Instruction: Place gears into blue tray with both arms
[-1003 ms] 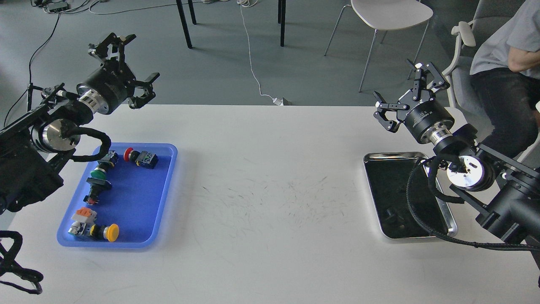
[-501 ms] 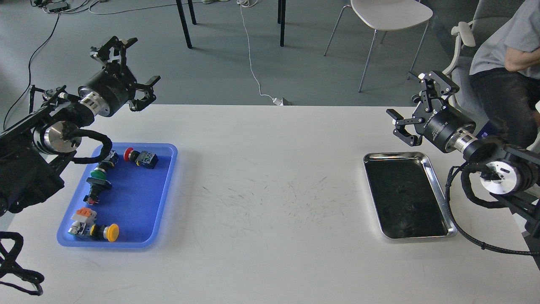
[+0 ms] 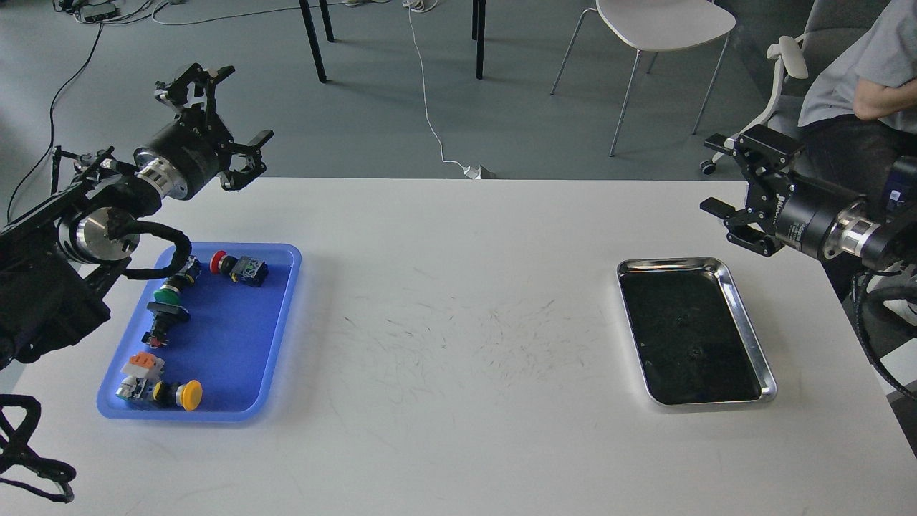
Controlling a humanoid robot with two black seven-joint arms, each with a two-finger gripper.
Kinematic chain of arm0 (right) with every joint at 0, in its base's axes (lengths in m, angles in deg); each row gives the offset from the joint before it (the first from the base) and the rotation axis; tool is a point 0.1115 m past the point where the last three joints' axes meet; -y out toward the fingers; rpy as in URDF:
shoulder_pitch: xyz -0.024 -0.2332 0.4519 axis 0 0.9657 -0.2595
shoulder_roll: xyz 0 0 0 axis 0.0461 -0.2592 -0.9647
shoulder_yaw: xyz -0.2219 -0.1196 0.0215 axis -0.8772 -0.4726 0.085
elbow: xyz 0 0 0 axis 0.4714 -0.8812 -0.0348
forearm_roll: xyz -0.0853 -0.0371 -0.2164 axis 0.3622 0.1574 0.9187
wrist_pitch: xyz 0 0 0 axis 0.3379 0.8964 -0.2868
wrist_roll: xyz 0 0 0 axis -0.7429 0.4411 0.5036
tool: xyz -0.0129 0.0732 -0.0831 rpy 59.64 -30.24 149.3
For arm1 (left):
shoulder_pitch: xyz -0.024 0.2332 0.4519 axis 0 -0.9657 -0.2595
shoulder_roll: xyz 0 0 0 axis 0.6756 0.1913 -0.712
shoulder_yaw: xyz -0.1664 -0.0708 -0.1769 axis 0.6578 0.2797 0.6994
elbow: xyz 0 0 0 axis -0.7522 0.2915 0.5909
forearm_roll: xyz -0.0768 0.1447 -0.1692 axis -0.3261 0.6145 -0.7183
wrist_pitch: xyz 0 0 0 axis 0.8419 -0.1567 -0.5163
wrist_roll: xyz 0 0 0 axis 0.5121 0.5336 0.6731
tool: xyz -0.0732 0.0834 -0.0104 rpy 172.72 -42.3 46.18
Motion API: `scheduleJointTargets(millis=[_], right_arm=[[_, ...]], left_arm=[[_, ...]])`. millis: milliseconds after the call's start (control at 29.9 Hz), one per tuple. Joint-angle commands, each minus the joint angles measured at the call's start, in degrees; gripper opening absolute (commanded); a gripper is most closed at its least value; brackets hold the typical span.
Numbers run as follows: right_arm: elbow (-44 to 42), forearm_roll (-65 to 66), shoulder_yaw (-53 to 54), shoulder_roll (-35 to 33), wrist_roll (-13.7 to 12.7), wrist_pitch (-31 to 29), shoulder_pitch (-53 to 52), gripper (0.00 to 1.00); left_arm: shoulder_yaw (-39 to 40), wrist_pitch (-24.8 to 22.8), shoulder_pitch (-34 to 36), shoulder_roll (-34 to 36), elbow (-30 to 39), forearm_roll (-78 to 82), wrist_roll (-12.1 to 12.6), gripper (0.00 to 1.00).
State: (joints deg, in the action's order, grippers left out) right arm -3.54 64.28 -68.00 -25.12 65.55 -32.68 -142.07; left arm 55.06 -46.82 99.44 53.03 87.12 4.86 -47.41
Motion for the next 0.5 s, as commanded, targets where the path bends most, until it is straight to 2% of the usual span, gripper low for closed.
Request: scheduleJointTargets(millis=[0,301,468], right_arm=[[-0.14,0.27,-0.07,-0.52,-0.15,-0.33,0.22,0.99],[-0.75,6.68,0.20,-0.88,0.20,-2.26,0.57,0.98],[-0.84,7.48,0.81,-2.89,0.64,-6.12,-0.05,0.97]], left_arm=[[0.03,0.00,-0.27,0.01,0.00,0.00,-0.09,0.99],[0.12,0.00,-0.88,-0.43,0.00,0.00,-0.09,0.99],[0.12,0.00,-0.97,-0.43,0.00,0.00,-0.09,0.99]])
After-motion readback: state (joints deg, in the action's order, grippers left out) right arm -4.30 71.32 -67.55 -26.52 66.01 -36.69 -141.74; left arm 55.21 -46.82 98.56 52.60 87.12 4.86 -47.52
